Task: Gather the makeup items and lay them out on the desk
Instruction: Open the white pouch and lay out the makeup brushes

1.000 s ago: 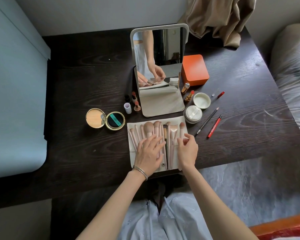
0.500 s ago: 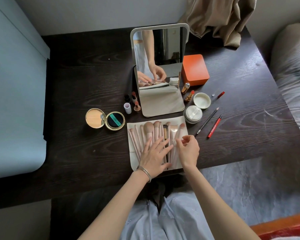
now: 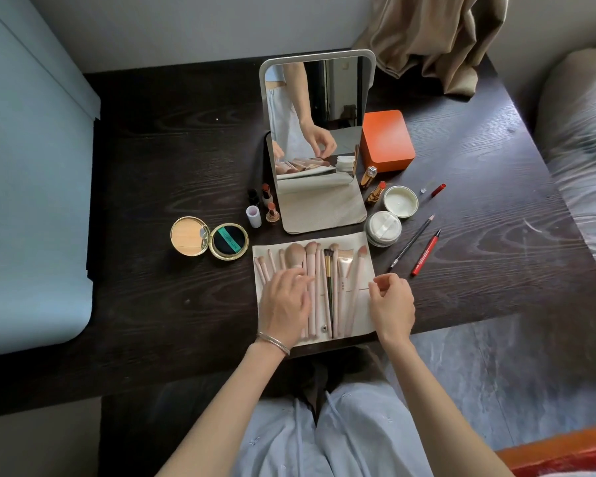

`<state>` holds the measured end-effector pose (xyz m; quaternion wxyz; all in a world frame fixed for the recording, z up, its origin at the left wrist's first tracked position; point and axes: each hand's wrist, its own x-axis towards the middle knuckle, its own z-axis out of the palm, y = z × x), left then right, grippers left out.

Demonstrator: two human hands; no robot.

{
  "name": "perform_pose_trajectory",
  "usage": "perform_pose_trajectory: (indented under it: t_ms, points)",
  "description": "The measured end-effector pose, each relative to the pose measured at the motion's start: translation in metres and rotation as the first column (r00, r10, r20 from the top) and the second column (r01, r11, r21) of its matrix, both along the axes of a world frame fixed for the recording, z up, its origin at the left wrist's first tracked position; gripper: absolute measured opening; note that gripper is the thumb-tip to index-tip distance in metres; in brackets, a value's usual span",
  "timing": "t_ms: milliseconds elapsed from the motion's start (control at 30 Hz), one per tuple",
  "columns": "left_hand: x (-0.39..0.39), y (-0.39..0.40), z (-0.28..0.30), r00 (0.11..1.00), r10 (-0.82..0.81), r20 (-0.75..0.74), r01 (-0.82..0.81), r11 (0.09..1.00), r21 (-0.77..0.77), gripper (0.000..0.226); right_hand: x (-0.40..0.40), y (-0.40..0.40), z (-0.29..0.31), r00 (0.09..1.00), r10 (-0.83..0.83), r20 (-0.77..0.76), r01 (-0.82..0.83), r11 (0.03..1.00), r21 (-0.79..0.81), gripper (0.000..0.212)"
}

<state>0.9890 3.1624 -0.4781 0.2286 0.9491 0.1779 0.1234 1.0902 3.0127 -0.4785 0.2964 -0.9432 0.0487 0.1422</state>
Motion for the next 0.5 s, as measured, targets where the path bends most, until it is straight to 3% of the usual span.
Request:
perform_pose_trajectory:
  t_ms: [100,167,367,500]
  points:
    - [-0.005,0.014,0.006,0.963,0.211,-0.17,-0.218,0.975,-0.028,0.026,0.001,-0.01,0.002,0.998,0.061,-0.018,-0.063,0.993,-0.102,0.014]
    - [-0.008,0.019,0.006,0.925,0.265,-0.273,-0.274,0.962,0.005,0.029,0.0,-0.011,0.003,0.996,0.081,-0.041,-0.086,0.989,-0.119,0.015]
    - [-0.014,0.021,0.006,0.805,0.368,-0.466,-0.301,0.929,0.215,0.019,-0.003,-0.007,0.005,0.986,0.159,-0.048,-0.166,0.961,-0.221,0.019]
    - [-0.018,0.019,0.002,0.786,0.353,-0.507,-0.287,0.935,0.207,0.017,-0.001,-0.006,0.005,0.985,0.164,-0.053,-0.172,0.954,-0.247,0.018]
